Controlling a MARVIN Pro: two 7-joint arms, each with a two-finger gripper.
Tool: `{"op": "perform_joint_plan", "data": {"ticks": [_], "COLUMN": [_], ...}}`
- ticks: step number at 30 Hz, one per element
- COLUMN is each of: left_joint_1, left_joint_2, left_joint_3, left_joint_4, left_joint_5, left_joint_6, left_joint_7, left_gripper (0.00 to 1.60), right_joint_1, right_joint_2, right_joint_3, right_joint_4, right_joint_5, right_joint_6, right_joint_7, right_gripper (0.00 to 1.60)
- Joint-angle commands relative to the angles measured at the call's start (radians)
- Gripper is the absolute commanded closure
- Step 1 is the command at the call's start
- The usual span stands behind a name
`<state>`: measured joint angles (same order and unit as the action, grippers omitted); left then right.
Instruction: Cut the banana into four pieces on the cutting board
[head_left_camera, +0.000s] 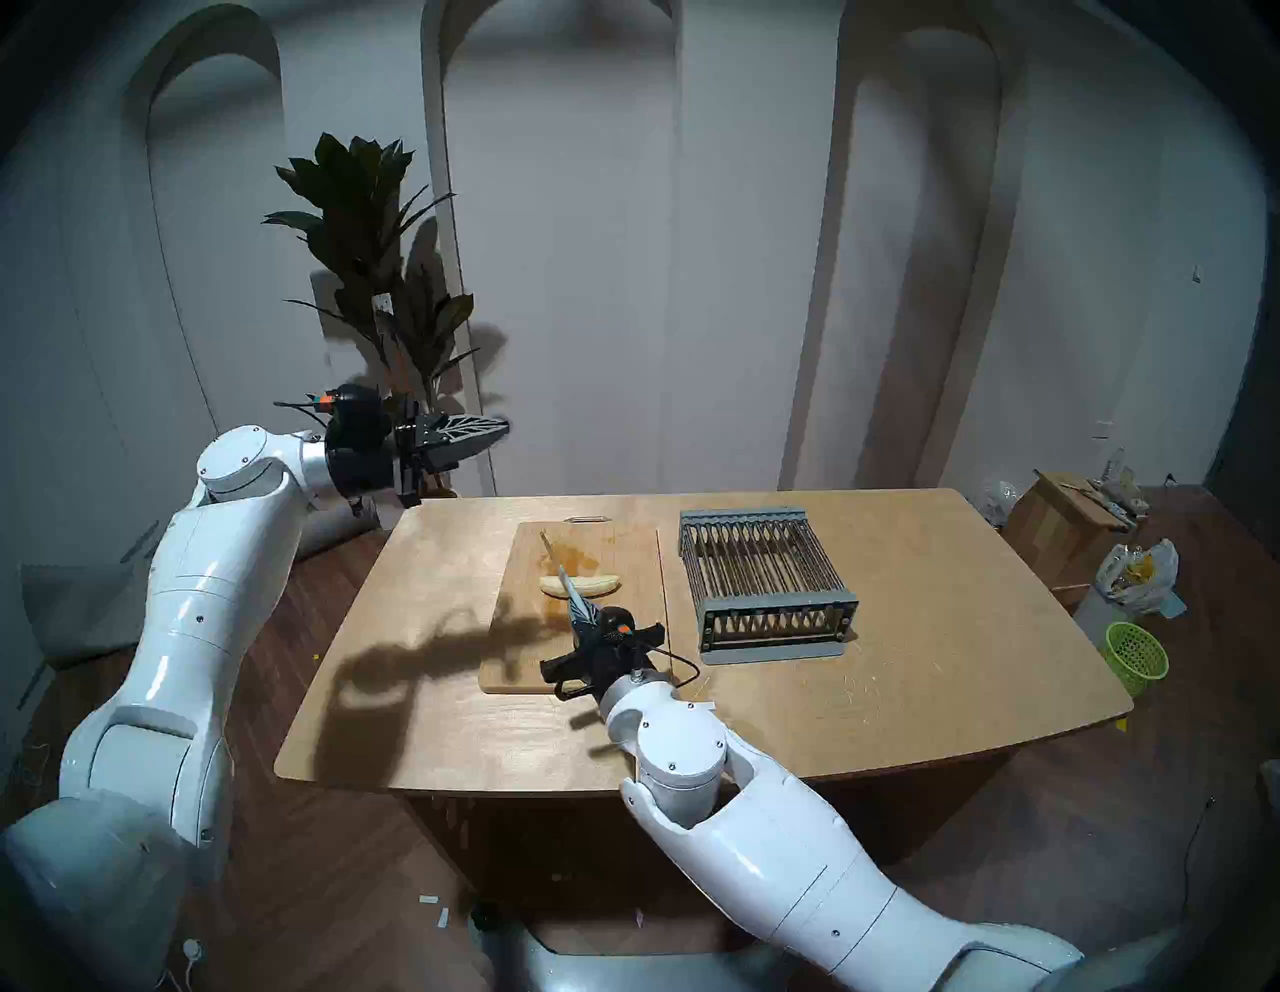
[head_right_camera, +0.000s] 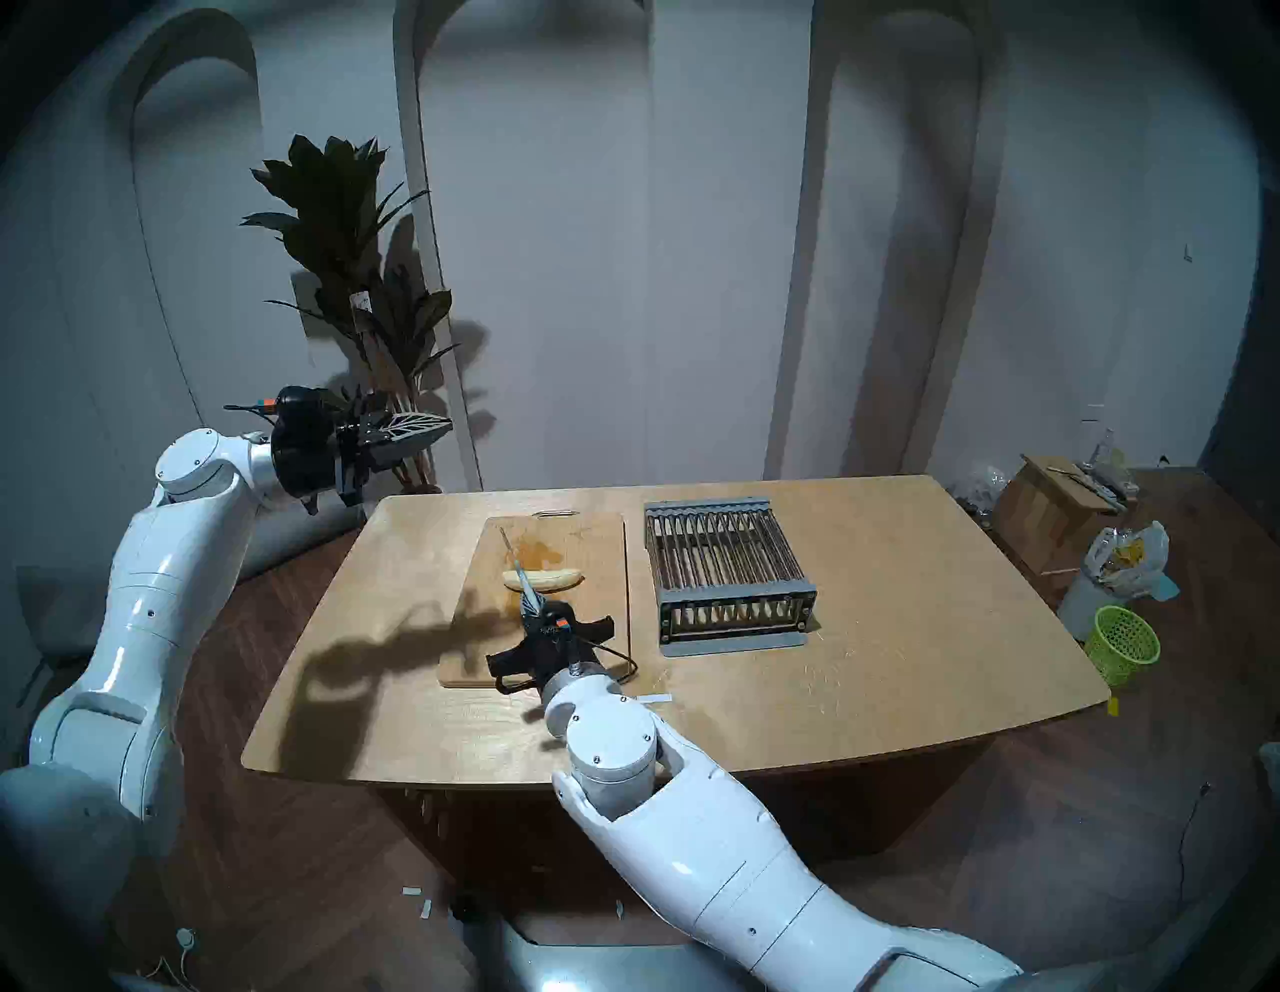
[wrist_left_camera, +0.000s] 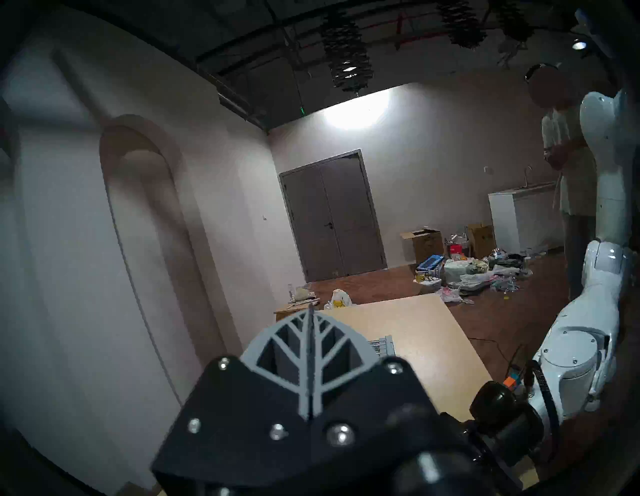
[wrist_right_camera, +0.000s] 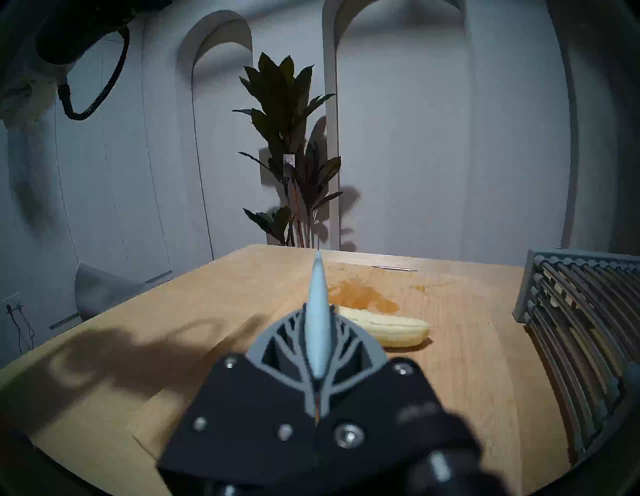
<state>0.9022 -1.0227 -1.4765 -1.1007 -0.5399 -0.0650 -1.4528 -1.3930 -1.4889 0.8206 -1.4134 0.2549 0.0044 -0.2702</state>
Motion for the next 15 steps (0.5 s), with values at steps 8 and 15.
{"op": "perform_joint_plan", "data": {"ticks": [8, 15], "left_joint_1": [-0.077, -0.069], "left_joint_2": [-0.075, -0.098], "left_joint_3": [0.116, 0.113], "left_joint_4": [0.164, 0.253], "left_joint_5": [0.074, 0.094], "left_joint_6": [-0.188, -0.299], "left_joint_7": [-0.031, -0.009], "left_gripper": [1.60, 1.60], "right_joint_1": [0.051, 0.054], "right_joint_2": [-0.073, -0.077], "right_joint_3": [-0.026, -0.031], "right_joint_4": [0.017, 0.027], "right_joint_5": [-0.011, -0.010], "right_joint_6": [-0.047, -0.056], "right_joint_7": [-0.080, -0.103], "right_gripper": [1.60, 1.60]}}
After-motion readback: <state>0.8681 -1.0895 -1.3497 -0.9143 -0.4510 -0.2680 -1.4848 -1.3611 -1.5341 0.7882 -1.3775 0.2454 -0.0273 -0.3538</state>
